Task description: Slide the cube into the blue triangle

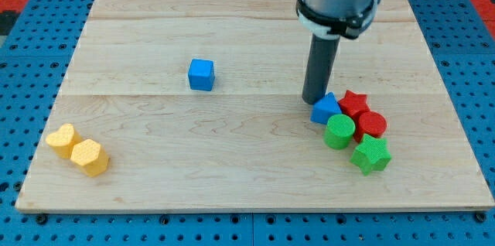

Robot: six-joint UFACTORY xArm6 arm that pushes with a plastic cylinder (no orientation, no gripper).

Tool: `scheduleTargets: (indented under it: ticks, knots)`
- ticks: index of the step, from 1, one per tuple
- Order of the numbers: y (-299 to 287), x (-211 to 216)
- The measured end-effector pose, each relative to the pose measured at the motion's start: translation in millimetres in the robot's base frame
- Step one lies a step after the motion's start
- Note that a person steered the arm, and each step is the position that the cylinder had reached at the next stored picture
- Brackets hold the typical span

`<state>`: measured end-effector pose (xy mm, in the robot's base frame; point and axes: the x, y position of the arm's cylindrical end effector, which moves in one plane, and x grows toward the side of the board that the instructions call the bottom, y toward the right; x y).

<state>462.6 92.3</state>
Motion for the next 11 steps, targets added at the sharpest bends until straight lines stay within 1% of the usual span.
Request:
scheduleTargets:
  ticks: [1,2,3,4,5,6,7,8,9,10,11]
  knots:
    - [-17.6,-2.9]
    - [-111.9,-0.2]
    - [-186.3,20.2]
    - [-250.4,-20.5]
    - [-252.0,-64.6]
    - [-195.1,-65.2]
    - [-121.6,-48.9]
    - [-82.5,-38.3]
    - [-123.3,-44.7]
    - [-84.9,-13.2]
    - [-6.9,19.4]
